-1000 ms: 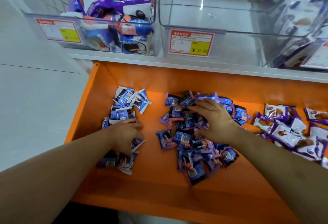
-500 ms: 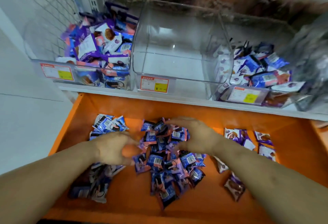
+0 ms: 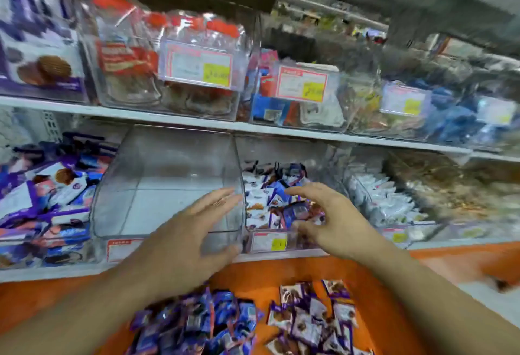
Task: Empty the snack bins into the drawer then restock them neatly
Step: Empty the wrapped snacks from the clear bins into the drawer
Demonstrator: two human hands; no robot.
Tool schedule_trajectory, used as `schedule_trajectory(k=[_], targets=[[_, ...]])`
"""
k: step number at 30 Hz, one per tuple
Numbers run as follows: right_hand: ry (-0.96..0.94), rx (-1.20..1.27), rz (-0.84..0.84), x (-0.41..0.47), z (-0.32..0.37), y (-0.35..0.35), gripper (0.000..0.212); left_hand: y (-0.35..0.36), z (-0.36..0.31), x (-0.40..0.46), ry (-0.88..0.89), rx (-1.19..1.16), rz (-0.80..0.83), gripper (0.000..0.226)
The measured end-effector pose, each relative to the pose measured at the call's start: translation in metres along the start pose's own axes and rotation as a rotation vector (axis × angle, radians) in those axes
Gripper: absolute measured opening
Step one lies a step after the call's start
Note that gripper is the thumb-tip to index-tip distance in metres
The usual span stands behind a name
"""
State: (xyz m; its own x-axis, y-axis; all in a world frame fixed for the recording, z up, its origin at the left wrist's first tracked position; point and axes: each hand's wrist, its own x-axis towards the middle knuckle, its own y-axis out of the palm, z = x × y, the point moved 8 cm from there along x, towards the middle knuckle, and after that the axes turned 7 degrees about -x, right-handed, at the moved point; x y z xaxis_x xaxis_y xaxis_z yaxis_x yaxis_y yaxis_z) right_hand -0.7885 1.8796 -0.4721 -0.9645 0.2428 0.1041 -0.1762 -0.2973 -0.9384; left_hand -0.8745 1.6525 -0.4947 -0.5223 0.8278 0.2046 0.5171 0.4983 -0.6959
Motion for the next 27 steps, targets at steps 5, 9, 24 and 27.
schedule_trajectory(k=[5, 9, 24, 27], targets=[[0.108, -0.133, 0.225, 0.031, -0.063, -0.006, 0.075, 0.035, 0.006, 0.050, -0.053, 0.017, 0.028, 0.087], [0.101, -0.186, 0.461, 0.043, -0.084, 0.018, 0.072, 0.051, 0.015, 0.053, -0.118, 0.086, 0.034, 0.084], [0.121, 0.115, -0.074, 0.046, -0.074, -0.017, 0.036, 0.051, 0.023, 0.052, -0.119, -0.047, -0.037, 0.080], [0.053, 0.203, -0.133, 0.024, -0.049, -0.044, 0.038, 0.037, 0.004, 0.046, -0.077, -0.110, -0.216, 0.066]])
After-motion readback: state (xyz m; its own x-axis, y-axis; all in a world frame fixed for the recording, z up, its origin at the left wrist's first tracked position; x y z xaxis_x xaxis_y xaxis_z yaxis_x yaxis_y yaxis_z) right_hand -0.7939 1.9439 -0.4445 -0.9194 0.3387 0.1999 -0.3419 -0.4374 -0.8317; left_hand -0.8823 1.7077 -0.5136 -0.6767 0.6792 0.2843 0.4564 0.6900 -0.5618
